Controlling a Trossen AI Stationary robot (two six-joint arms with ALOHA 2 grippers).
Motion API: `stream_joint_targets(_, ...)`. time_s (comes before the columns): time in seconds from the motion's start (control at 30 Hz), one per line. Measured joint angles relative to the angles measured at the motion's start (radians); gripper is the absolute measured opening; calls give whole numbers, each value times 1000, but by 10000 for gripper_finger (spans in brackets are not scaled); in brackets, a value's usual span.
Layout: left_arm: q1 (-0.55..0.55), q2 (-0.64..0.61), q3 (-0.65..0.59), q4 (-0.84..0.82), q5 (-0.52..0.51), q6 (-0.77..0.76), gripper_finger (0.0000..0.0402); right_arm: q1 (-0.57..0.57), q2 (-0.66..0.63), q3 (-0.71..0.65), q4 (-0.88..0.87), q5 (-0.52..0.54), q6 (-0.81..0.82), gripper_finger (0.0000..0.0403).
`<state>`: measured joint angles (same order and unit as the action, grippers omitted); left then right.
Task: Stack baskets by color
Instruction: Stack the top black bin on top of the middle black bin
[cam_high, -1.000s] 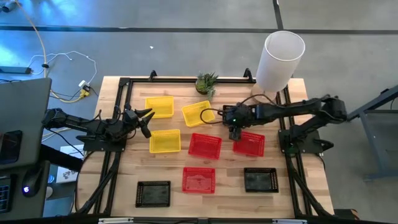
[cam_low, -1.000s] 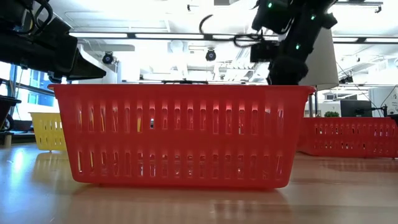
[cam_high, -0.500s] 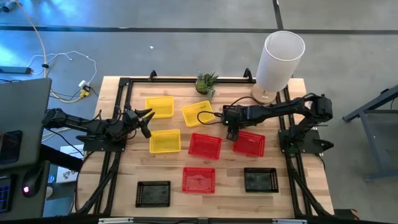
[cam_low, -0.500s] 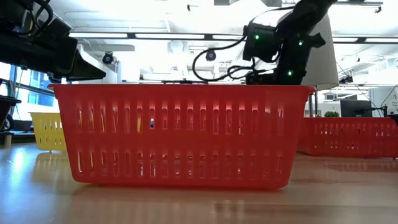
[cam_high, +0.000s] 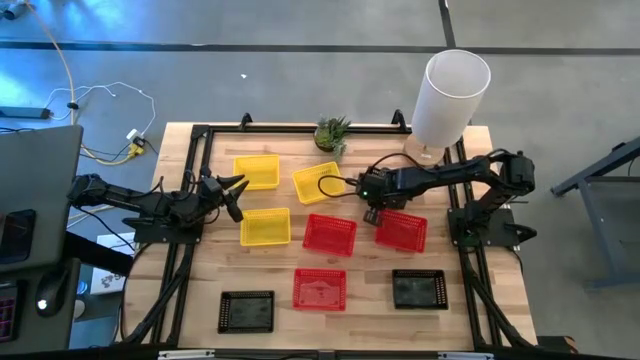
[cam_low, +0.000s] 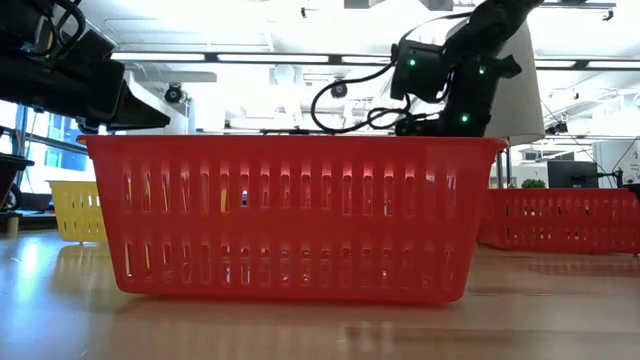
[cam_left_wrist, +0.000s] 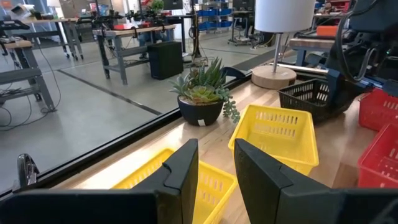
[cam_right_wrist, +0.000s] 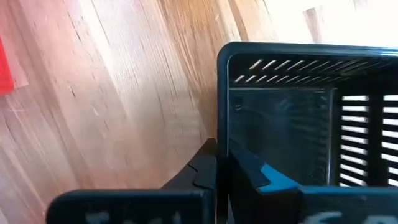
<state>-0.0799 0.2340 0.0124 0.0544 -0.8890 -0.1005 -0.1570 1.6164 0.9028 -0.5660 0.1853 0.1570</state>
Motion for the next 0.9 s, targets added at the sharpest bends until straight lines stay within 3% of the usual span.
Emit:
stream_joint_targets(0.4, 0, 0, 0, 1, 0, 0, 92, 6, -125, 0, -48, 84, 21, 1)
stream_joint_targets(0.67, 0, 0, 0, 1, 0, 0, 92, 81, -267, 0, -143, 180, 75, 0)
stream_joint_targets(0.9, 0, 0, 0, 1, 0, 0, 92, 173, -392, 0, -247, 193, 194, 0)
